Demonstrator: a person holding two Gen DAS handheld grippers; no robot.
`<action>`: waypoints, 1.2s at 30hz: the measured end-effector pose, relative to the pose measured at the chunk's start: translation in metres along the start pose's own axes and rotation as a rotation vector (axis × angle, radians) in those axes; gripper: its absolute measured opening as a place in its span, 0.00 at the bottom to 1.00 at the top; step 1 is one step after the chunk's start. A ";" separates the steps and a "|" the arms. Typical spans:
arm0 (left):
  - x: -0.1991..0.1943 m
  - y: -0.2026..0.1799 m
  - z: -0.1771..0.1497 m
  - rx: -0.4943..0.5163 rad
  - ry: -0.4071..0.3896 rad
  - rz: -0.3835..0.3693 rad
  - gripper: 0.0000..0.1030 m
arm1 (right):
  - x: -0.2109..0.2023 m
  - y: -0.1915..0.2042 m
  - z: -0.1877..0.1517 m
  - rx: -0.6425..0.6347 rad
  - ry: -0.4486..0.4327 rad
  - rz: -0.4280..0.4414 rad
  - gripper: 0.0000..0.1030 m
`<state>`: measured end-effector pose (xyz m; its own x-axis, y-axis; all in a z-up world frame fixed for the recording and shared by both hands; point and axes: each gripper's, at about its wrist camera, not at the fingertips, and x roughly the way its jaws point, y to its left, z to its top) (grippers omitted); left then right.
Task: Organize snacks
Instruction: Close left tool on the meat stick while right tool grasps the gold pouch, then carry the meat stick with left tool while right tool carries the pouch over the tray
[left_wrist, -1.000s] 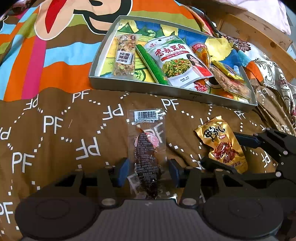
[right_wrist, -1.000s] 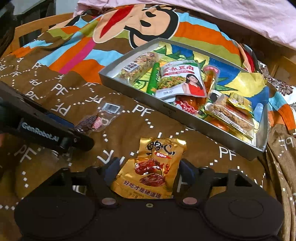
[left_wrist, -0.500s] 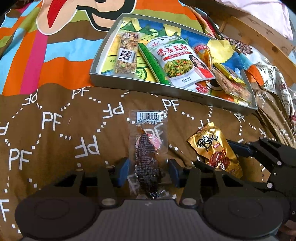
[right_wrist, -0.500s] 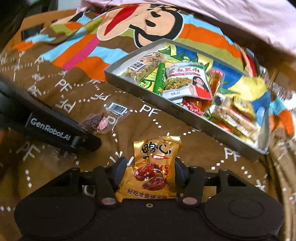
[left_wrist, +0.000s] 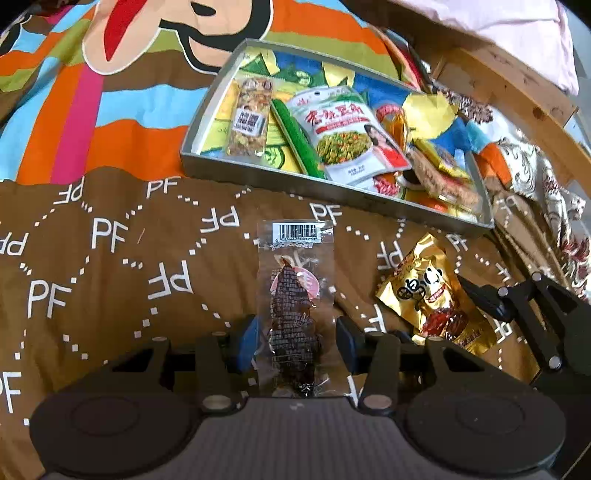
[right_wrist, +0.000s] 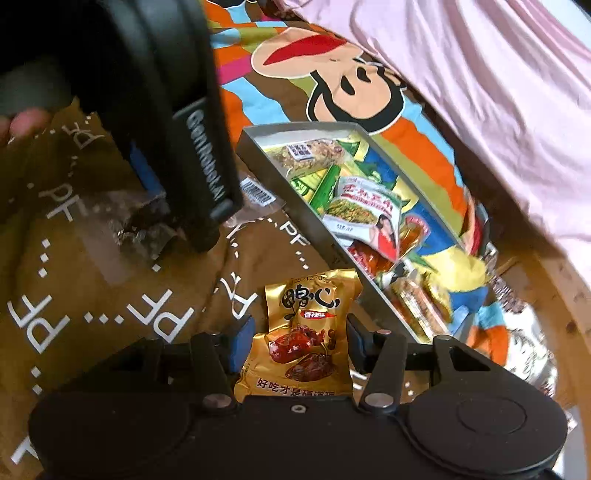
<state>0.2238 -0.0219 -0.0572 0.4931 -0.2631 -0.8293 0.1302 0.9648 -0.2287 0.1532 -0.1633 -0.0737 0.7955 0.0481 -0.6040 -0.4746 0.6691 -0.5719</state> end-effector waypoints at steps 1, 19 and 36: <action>-0.002 0.000 0.000 -0.002 -0.013 -0.001 0.48 | -0.001 0.000 0.000 -0.008 -0.006 -0.010 0.52; -0.039 -0.014 0.015 0.063 -0.309 -0.013 0.48 | -0.027 -0.011 0.007 -0.032 -0.219 -0.210 0.52; -0.034 -0.008 0.042 0.025 -0.411 0.017 0.48 | -0.018 -0.049 0.018 0.065 -0.320 -0.356 0.52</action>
<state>0.2419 -0.0206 -0.0058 0.7974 -0.2281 -0.5587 0.1375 0.9701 -0.2000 0.1686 -0.1841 -0.0247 0.9851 0.0265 -0.1700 -0.1352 0.7299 -0.6700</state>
